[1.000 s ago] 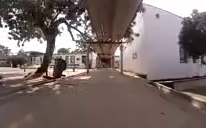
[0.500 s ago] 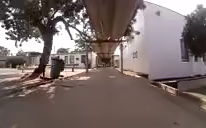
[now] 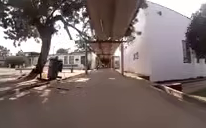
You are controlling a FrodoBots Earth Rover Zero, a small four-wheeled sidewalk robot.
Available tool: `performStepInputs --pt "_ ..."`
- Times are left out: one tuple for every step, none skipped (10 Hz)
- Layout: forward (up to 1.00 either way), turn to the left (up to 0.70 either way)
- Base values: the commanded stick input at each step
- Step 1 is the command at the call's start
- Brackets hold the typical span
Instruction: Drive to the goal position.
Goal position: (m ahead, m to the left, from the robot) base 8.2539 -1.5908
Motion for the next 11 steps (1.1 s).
performStepInputs --pt "0.50 0.00" --pt "0.50 0.00" --pt "0.50 0.00" --pt "0.50 0.00" --pt "0.50 0.00" --pt "0.50 0.00" --pt "0.50 0.00" --pt "0.50 0.00" --pt "0.50 0.00" --pt "0.50 0.00" --pt "0.50 0.00"
